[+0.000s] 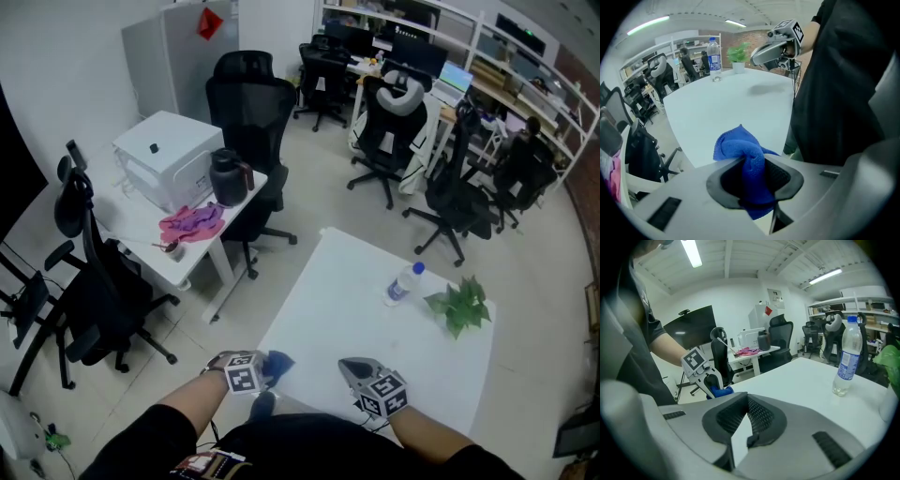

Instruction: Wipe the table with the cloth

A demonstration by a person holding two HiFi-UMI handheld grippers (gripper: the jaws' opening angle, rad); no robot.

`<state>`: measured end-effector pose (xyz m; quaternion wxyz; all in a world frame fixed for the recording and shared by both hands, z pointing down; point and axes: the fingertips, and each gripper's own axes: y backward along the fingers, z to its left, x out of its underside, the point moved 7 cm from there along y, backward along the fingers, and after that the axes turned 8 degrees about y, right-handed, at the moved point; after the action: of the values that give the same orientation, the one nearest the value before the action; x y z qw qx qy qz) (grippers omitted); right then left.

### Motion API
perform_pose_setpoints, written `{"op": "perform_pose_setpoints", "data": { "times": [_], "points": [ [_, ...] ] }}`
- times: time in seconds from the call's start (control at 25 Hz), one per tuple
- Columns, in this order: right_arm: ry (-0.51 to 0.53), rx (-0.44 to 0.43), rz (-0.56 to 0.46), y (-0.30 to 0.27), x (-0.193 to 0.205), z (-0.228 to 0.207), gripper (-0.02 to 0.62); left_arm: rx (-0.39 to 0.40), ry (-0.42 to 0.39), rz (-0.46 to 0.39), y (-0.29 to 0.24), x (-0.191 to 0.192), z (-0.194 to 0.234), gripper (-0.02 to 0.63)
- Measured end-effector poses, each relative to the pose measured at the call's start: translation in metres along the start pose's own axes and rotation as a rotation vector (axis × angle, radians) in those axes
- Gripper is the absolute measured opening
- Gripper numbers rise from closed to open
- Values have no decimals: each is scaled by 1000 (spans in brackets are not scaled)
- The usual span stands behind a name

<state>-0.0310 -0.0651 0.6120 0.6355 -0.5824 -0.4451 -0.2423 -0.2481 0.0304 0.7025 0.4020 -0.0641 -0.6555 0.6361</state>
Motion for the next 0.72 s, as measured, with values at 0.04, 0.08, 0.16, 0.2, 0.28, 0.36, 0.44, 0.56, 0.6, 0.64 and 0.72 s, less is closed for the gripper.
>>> {"op": "perform_pose_setpoints", "data": {
  "times": [0.04, 0.08, 0.16, 0.2, 0.28, 0.36, 0.44, 0.56, 0.6, 0.64, 0.72],
  "points": [
    [-4, 4, -6, 2, -1, -1, 11, -7, 1, -11, 2, -4, 1, 94],
    [-9, 11, -13, 4, -1, -2, 11, -14, 11, -34, 5, -10, 3, 92],
    [-23, 31, -29, 11, -2, -7, 11, -27, 45, -104, 14, -29, 9, 91],
    [-32, 44, -38, 16, -2, -10, 11, -36, 56, -140, 19, -41, 12, 91],
    [-53, 76, -57, 27, -1, -17, 11, -51, 63, -203, 27, -70, 20, 91],
    [-74, 116, -75, 42, 2, -25, 11, -48, 66, -251, 31, -100, 24, 91],
    [-98, 163, -93, 60, 6, -36, 11, -30, 68, -285, 29, -132, 25, 91],
    [-136, 248, -117, 95, 16, -52, 11, -1, 59, -304, 18, -179, 22, 91],
    [-147, 280, -123, 108, 20, -57, 11, 10, 56, -306, 12, -194, 20, 91],
    [-158, 312, -127, 121, 25, -63, 11, 25, 54, -309, 5, -210, 16, 91],
    [-182, 373, -135, 149, 36, -72, 11, 61, 48, -307, -11, -242, 4, 91]
  ]
}}
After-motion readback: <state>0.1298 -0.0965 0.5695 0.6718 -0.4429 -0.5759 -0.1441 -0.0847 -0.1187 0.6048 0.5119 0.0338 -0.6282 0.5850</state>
